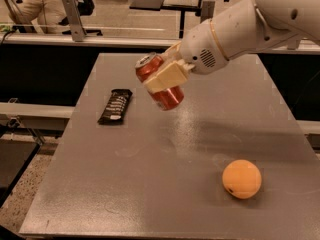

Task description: Place coke can upright

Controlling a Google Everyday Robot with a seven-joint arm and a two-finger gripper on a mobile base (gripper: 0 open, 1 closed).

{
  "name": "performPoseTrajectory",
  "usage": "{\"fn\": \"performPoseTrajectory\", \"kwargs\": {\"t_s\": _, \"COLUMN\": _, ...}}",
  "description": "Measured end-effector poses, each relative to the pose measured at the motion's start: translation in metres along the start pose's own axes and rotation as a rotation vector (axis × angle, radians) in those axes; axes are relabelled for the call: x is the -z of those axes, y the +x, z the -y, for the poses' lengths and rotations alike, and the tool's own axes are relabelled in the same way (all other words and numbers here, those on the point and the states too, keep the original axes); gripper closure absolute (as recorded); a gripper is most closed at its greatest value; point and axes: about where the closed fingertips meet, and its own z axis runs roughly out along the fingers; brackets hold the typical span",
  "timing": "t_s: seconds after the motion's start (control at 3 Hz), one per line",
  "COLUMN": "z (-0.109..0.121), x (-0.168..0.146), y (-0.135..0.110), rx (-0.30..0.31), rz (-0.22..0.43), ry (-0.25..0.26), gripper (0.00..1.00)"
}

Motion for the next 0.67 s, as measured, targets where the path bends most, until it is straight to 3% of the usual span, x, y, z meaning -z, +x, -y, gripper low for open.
{"fn": "performPoseTrajectory", "kwargs": {"t_s": 0.67, "z": 0.016, "x": 0.011, "y": 0.029, "rx": -0.021, "rz": 0.242, "ry": 0.019, "gripper": 1.00}}
